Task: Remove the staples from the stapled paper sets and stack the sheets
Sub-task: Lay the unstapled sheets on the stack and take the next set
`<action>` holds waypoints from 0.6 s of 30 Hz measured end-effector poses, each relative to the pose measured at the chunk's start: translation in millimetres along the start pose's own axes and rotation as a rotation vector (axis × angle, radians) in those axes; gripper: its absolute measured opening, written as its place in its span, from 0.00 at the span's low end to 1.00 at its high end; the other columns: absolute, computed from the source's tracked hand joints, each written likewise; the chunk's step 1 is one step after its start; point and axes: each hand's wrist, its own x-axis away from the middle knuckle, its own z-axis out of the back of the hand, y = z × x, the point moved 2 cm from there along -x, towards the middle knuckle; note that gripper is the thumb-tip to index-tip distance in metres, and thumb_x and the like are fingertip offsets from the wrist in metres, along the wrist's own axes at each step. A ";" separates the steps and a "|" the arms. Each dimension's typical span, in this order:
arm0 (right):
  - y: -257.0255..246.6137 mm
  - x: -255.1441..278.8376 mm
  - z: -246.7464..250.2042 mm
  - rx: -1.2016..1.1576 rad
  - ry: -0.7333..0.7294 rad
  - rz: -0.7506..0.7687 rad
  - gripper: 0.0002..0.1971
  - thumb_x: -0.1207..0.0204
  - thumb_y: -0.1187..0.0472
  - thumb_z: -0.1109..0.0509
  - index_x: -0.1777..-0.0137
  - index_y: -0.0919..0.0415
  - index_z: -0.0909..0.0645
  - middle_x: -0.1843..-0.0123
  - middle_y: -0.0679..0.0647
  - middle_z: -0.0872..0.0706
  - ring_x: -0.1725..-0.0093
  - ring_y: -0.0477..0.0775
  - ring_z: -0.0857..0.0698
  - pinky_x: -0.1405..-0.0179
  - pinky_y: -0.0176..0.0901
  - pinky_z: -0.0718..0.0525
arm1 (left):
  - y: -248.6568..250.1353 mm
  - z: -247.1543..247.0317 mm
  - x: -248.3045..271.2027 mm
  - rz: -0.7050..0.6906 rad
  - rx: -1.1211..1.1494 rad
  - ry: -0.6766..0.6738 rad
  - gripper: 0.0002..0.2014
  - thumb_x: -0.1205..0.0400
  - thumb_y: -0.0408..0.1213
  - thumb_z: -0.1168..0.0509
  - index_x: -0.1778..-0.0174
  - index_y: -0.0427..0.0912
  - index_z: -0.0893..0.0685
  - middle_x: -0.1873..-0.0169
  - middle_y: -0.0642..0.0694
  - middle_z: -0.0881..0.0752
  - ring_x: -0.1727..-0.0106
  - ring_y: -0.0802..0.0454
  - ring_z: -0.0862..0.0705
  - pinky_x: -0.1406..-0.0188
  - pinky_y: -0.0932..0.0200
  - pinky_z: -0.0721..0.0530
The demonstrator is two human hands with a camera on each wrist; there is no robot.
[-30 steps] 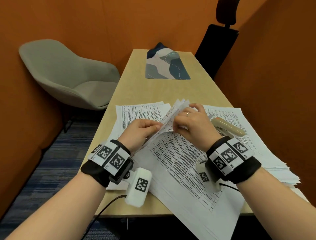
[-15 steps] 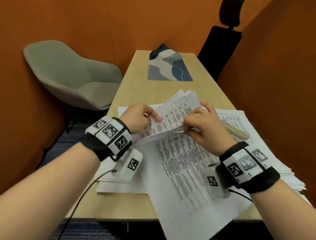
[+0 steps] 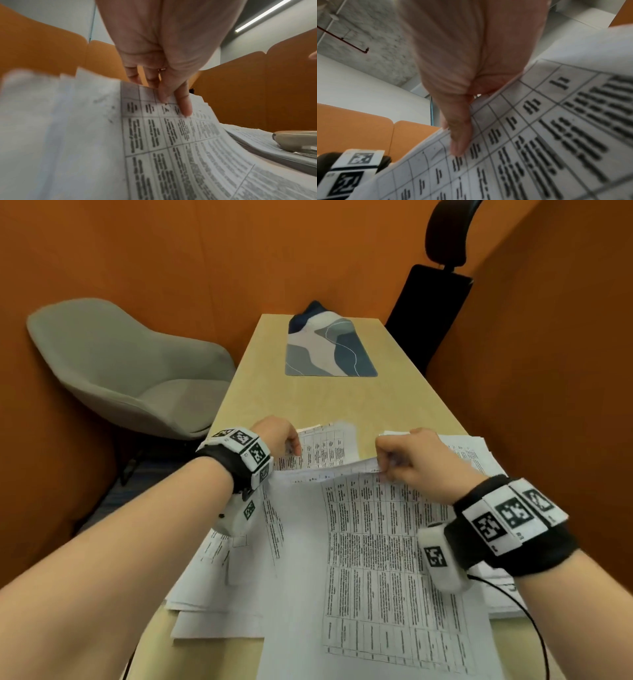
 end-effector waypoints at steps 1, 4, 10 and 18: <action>2.3 -2.4 4.4 -0.032 -0.023 -0.021 0.20 0.28 0.70 0.29 0.71 0.46 0.31 0.67 0.48 0.16 0.61 0.48 0.19 0.45 0.42 0.30 | -2.8 -0.7 0.2 -0.026 -0.039 0.014 0.14 0.19 0.26 0.40 0.48 0.46 0.14 0.38 0.48 0.17 0.37 0.48 0.20 0.32 0.48 0.25; 6.8 -11.7 13.4 -0.090 -0.105 -0.075 0.17 0.31 0.69 0.25 0.70 0.51 0.28 0.73 0.41 0.26 0.70 0.38 0.29 0.68 0.31 0.34 | 3.2 12.1 16.9 -0.101 0.071 0.160 0.15 0.13 0.43 0.47 0.39 0.50 0.17 0.27 0.49 0.27 0.27 0.50 0.30 0.26 0.49 0.35; -12.1 -28.9 22.7 -0.251 -0.265 0.010 0.15 0.32 0.71 0.24 0.68 0.54 0.25 0.68 0.46 0.20 0.72 0.36 0.24 0.69 0.30 0.25 | 54.3 33.9 86.6 -0.284 0.642 -0.111 0.25 0.34 0.63 0.34 0.53 0.47 0.12 0.60 0.52 0.10 0.58 0.59 0.14 0.53 0.62 0.19; -5.7 -5.9 28.8 -0.254 0.379 -0.236 0.42 0.43 0.53 0.16 0.30 0.48 0.34 0.34 0.51 0.25 0.35 0.50 0.26 0.33 0.54 0.27 | 30.7 26.9 107.6 -0.196 0.886 -0.049 0.07 0.22 0.24 0.35 0.53 0.38 0.15 0.64 0.44 0.10 0.65 0.53 0.11 0.63 0.60 0.12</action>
